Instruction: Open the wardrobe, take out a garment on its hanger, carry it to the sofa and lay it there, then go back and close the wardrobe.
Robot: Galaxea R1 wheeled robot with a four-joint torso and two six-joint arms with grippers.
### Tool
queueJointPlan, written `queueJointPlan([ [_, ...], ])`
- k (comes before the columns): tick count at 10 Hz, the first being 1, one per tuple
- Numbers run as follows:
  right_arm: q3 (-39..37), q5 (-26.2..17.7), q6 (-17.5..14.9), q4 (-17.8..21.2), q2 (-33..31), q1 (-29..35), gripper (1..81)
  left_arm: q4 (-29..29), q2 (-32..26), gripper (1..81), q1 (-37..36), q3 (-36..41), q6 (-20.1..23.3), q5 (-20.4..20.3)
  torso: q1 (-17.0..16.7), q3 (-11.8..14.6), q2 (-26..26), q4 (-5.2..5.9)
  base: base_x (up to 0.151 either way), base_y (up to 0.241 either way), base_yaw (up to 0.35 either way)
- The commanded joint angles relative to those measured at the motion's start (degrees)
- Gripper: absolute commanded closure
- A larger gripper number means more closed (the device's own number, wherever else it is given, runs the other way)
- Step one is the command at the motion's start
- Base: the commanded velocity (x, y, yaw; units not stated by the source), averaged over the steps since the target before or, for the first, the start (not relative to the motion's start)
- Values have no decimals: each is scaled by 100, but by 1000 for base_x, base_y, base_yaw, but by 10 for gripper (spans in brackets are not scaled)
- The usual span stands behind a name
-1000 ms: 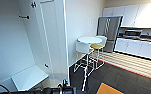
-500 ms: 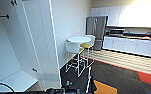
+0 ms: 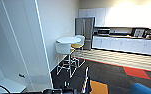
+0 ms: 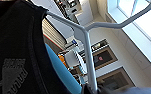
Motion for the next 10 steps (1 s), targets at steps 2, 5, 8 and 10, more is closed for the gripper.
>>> queueJointPlan([
  [2, 39, -255, 2, -37, -13, 184, 10, 197, -39, 811, -805, 292, 69, -274, 1, 0, 0, 0, 0, 0, -308],
  [5, 31, -247, -15, -90, -13, 184, 10, 205, -29, 811, -805, 292, 68, -265, 1, -416, 0, 0, 0, 0, -308],
  [8, 31, -246, -15, -90, -13, 184, 10, 223, -29, 811, -805, 300, 69, -274, 1, -551, 0, 0, 0, 0, -308],
  [10, 14, -246, -15, -72, -13, 184, 10, 240, -12, 811, -805, 309, 69, -300, 1, -559, 4, 0, 0, 0, -308],
])
